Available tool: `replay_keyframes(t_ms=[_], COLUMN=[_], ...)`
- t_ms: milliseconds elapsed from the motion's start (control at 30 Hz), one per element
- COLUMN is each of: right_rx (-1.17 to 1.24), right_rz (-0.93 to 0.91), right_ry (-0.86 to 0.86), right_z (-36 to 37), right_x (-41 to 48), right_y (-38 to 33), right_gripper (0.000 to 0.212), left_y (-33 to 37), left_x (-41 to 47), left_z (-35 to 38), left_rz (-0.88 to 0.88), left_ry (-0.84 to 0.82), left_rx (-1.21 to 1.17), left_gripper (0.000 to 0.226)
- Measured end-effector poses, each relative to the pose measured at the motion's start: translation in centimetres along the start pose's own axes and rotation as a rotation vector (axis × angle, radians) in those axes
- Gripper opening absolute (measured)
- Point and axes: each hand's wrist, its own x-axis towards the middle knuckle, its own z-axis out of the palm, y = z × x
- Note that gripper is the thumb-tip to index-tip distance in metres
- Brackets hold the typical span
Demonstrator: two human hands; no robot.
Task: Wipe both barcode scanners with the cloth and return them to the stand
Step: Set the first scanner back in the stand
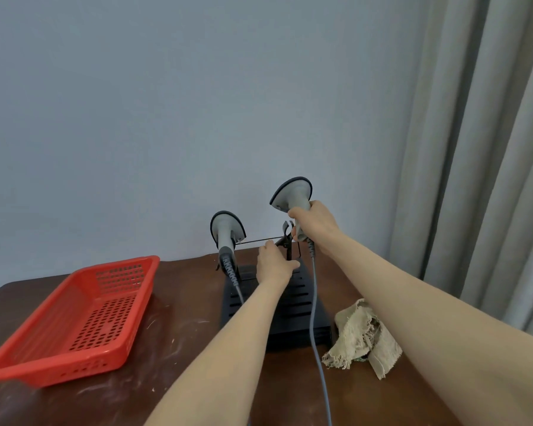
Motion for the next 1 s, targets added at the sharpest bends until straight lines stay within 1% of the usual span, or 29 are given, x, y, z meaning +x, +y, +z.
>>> replay_keyframes(t_ms=[67,100,167,233,467,633,767,1000], right_rx=[-0.102,-0.143,-0.215,-0.267,-0.345,-0.366,-0.490,-0.700], right_rz=[-0.011,-0.016,-0.031,-0.037,-0.074,-0.087,-0.109,-0.152], right_ry=[0.007,0.013,0.020,0.029,0.039,0.023,0.025,0.011], right_z=[0.2,0.3,0.4,0.5,0.5,0.7,1.1,1.7], right_x=[0.3,0.5,0.8,0.9,0.8,0.4,0.5,0.7], right_y=[0.3,0.4,0.6,0.8,1.0,1.0,1.5,1.7], right_gripper=[0.025,0.030,0.039,0.040,0.038,0.049,0.056,0.044], left_y=[-0.2,-0.3,-0.4,-0.3,-0.6,-0.2,-0.3,-0.5], left_x=[0.0,-0.1,-0.1,-0.1,-0.4,-0.8,-0.8,-0.7], left_z=[0.6,0.7,0.8,0.9,1.5,1.9,1.9,1.8], left_rz=[0.014,0.023,0.029,0.033,0.080,0.119,0.088,0.082], left_ry=[0.044,0.062,0.085,0.095,0.116,0.117,0.103,0.086], left_rx=[-0.018,-0.014,0.010,0.049,0.131,0.133,0.126,0.125], left_gripper=[0.052,0.048,0.048,0.048,0.036,0.029,0.028,0.029])
